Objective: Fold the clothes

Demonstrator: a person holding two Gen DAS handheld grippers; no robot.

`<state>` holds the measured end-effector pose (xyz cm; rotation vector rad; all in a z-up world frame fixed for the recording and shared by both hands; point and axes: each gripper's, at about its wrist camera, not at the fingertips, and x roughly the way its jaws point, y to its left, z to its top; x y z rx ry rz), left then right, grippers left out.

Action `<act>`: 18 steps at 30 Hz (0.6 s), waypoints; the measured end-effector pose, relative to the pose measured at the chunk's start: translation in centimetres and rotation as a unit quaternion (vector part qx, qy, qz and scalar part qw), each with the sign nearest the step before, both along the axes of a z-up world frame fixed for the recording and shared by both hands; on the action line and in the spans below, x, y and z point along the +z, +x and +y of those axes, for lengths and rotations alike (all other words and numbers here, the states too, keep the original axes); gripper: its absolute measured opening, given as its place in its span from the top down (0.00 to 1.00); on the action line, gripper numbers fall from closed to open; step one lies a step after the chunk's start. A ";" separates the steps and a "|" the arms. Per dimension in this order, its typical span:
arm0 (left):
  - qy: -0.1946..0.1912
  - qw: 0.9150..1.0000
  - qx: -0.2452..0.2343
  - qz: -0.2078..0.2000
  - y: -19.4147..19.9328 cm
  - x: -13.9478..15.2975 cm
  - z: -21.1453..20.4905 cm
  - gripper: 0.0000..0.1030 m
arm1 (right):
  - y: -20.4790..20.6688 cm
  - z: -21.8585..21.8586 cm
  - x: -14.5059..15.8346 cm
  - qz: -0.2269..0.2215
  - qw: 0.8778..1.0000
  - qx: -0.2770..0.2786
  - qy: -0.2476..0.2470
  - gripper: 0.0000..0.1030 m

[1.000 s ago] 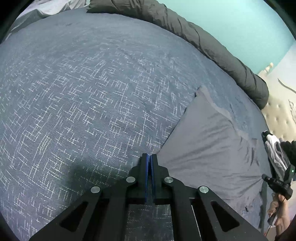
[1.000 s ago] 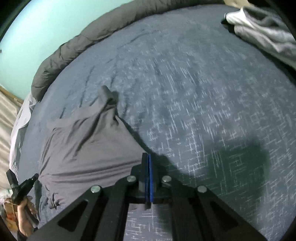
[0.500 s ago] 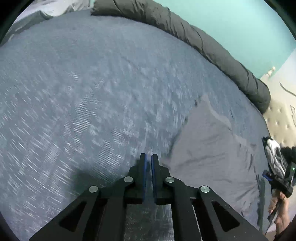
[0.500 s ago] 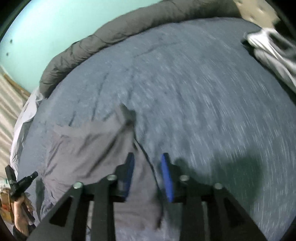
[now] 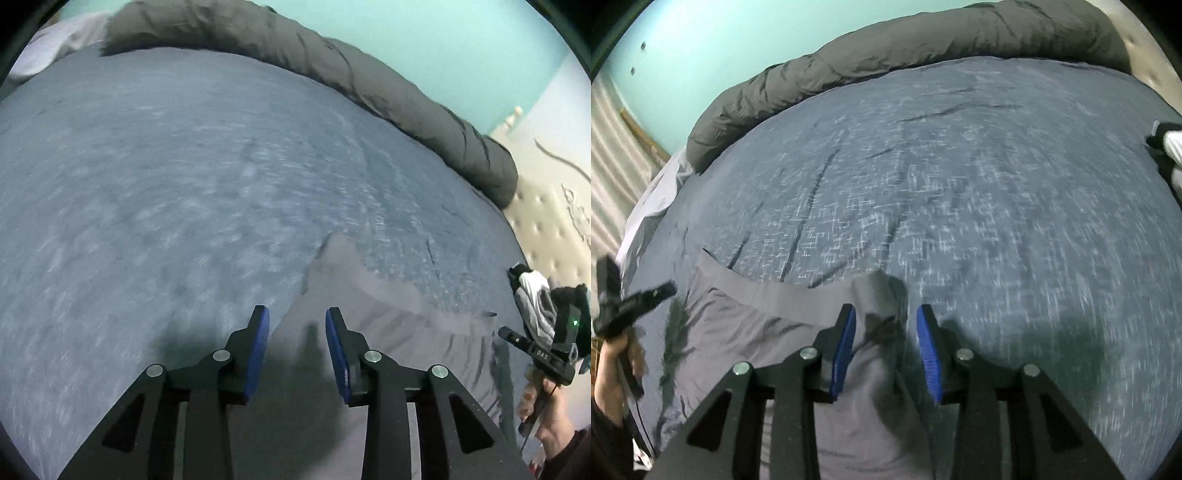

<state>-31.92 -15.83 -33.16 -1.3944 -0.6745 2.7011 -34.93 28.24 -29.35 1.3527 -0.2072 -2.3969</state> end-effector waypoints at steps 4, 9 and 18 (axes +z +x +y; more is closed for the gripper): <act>-0.021 0.999 -0.024 -0.010 -2.4 -0.7 0.9 0.65 | -0.7 -0.5 -0.4 0.002 1.000 0.020 0.011 0.67; -0.032 0.998 -0.050 -0.013 -4.2 -1.3 1.8 0.65 | -1.6 -1.7 -0.5 0.017 0.998 0.056 0.015 0.85; -0.034 0.997 -0.063 0.013 -3.8 -0.6 1.7 0.98 | -3.0 -3.2 1.2 0.056 0.996 0.062 0.041 0.97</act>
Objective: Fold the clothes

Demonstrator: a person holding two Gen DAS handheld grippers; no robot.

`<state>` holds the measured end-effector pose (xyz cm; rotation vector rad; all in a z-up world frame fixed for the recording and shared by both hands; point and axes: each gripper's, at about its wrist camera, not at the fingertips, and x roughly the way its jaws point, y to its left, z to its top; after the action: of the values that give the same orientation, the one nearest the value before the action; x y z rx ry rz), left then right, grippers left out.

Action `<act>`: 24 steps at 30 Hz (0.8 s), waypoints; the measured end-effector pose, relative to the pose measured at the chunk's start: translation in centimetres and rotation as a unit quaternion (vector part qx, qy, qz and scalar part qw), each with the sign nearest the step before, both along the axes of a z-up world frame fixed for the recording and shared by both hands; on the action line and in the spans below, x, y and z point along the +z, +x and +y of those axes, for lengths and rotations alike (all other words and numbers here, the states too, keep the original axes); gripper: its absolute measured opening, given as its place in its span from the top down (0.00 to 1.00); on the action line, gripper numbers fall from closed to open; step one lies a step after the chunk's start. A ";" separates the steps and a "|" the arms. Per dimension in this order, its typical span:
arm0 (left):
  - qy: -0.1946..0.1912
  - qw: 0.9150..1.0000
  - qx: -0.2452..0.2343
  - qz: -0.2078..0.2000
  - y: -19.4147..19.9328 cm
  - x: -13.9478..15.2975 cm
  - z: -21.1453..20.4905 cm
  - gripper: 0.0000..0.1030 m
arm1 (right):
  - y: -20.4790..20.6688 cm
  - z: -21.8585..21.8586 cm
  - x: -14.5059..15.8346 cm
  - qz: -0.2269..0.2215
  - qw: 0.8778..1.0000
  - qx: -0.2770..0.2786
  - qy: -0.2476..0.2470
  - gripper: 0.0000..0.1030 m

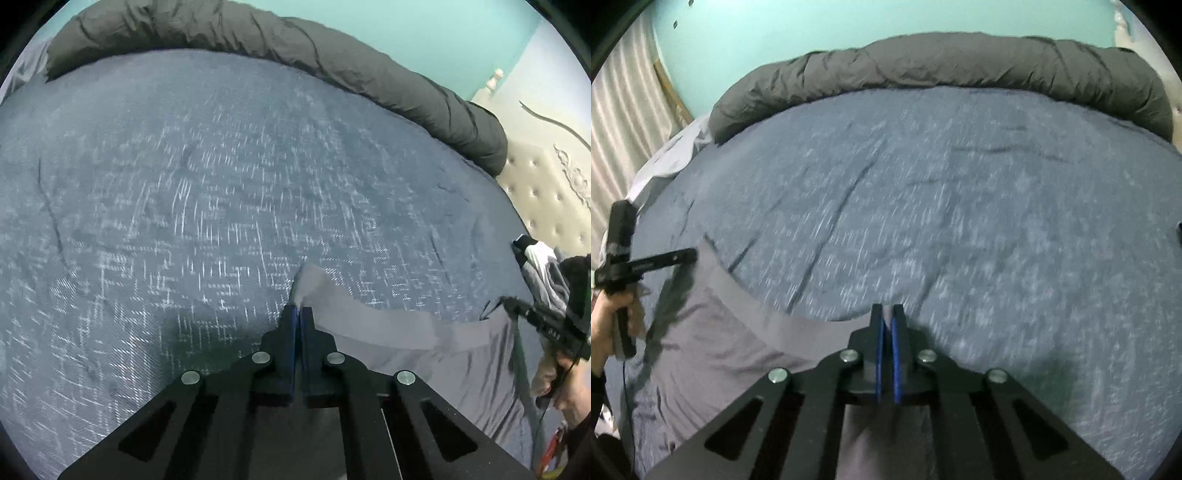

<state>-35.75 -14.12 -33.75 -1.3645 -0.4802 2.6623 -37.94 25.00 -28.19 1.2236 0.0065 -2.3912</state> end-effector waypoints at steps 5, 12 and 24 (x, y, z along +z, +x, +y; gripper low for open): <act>-0.008 0.999 0.027 0.022 0.3 1.6 -1.4 0.98 | -2.1 -0.6 0.6 0.002 1.000 -0.014 -0.001 0.97; -0.018 0.999 0.040 0.011 -0.3 1.0 -2.1 0.98 | -4.5 -2.0 -1.2 -0.025 0.999 -0.027 0.008 0.97; -0.018 0.998 0.065 -0.003 1.9 1.2 -4.4 0.95 | -1.9 3.8 -0.3 -0.030 0.992 -0.098 -0.067 0.59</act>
<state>-33.81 -18.54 -32.60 -1.3972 -0.5425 2.7844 -39.88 28.80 -28.46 1.2850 -0.3023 -2.4722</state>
